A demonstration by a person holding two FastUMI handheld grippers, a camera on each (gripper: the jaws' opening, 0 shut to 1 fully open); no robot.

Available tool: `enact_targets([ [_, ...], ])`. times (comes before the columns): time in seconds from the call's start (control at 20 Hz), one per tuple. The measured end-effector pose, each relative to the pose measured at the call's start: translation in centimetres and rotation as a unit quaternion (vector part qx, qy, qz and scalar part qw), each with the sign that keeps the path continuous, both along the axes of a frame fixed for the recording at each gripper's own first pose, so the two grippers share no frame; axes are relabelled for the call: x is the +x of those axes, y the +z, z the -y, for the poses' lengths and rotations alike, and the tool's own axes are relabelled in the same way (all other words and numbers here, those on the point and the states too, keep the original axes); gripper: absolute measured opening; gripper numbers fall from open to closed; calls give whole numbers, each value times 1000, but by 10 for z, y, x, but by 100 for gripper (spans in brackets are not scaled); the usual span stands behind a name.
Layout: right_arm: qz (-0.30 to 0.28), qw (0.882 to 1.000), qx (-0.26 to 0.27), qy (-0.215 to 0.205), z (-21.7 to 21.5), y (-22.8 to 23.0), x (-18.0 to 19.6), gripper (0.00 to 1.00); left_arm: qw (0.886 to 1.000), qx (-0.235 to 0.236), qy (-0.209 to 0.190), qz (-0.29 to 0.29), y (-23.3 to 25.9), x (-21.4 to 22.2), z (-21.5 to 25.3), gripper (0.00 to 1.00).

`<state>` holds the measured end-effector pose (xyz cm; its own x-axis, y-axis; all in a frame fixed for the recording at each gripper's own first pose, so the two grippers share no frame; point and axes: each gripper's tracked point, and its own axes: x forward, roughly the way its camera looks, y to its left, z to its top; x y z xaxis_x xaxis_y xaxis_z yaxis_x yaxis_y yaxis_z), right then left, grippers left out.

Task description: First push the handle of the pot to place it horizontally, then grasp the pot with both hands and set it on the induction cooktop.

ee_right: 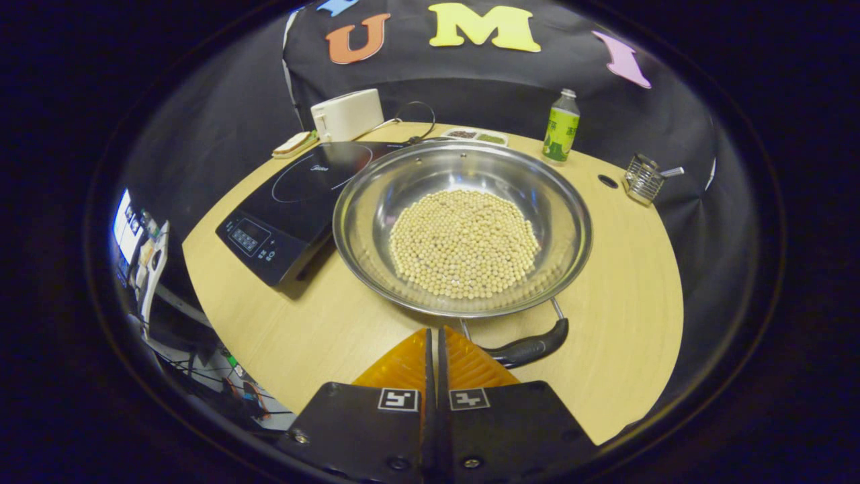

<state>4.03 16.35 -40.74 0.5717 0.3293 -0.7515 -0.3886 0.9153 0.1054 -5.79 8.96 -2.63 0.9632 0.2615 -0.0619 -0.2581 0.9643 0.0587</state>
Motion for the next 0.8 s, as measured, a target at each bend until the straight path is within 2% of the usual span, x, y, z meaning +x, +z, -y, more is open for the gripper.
enact_targets([
  [0.05,-2,1000,1,-4,4,0,-1,4,1000,1,0,1,1,1,2,95],
  [0.1,-3,1000,0,-9,8,0,0,1,1000,2,-1,2,1,2,2,95],
  [0.4,-7,1000,-3,-26,29,1,13,1,1000,-3,-9,-1,-1,10,11,95],
  [0.45,-7,1000,-3,-29,33,1,15,4,1000,-5,-9,-2,-2,11,13,95],
  [0.5,-9,999,-3,-32,36,1,17,1,1000,-7,-11,-4,-3,12,15,95],
  [0.65,-8,999,-12,-30,44,2,22,4,1000,-7,-12,-4,-2,16,18,95],
  [0.7,-8,999,-15,-28,47,2,23,0,1000,-7,-12,-4,-3,18,20,95],
  [0.8,-8,999,-19,-26,52,2,27,1,1000,-7,-12,-5,-4,20,21,95],
])
